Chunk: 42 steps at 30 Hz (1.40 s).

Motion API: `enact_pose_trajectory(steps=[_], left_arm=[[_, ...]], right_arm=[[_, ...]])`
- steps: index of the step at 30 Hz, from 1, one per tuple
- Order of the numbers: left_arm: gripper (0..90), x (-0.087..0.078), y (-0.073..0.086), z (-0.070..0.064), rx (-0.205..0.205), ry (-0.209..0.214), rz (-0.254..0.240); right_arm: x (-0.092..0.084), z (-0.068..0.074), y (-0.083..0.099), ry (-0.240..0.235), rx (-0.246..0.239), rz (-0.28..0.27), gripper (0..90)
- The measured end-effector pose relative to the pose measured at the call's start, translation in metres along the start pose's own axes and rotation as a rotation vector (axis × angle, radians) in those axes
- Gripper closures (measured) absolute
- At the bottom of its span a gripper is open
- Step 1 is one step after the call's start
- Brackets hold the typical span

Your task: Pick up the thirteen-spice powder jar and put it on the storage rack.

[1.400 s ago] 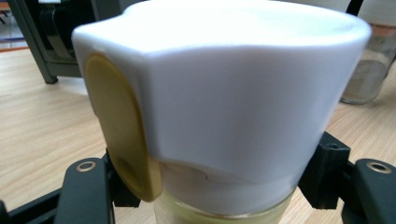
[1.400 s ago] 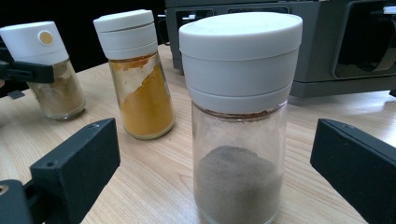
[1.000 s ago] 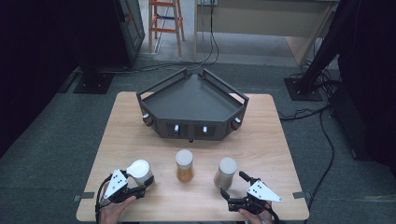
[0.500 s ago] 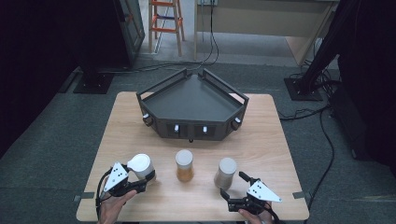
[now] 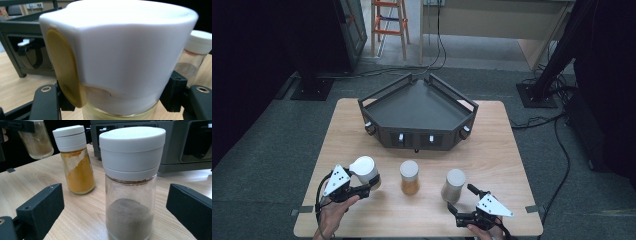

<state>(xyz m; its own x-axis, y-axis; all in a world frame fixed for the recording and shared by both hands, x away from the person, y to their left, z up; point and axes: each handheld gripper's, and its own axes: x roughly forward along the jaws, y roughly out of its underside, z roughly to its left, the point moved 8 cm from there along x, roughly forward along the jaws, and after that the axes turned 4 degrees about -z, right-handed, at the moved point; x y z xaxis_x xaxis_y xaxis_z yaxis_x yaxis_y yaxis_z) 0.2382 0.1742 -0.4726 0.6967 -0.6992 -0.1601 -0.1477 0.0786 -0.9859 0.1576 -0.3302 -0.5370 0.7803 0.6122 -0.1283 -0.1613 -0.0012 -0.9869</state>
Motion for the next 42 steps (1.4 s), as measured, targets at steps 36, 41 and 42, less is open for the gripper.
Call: enact_pose_trajectory(steps=[36,41,42], left_arm=[[30.4,0.059,-0.088,0.025,0.021,-0.012,0.015],[30.4,0.068,-0.098,0.029,0.021,-0.024,0.016],[30.4,0.07,-0.1,0.029,0.016,-0.029,0.014]], right_arm=[[-0.001,-0.001,0.0,-0.009,0.003,-0.008,1.4],[-0.002,-0.001,0.0,-0.011,0.001,-0.008,1.4],[-0.002,-0.001,0.0,-0.012,0.003,-0.008,1.4]])
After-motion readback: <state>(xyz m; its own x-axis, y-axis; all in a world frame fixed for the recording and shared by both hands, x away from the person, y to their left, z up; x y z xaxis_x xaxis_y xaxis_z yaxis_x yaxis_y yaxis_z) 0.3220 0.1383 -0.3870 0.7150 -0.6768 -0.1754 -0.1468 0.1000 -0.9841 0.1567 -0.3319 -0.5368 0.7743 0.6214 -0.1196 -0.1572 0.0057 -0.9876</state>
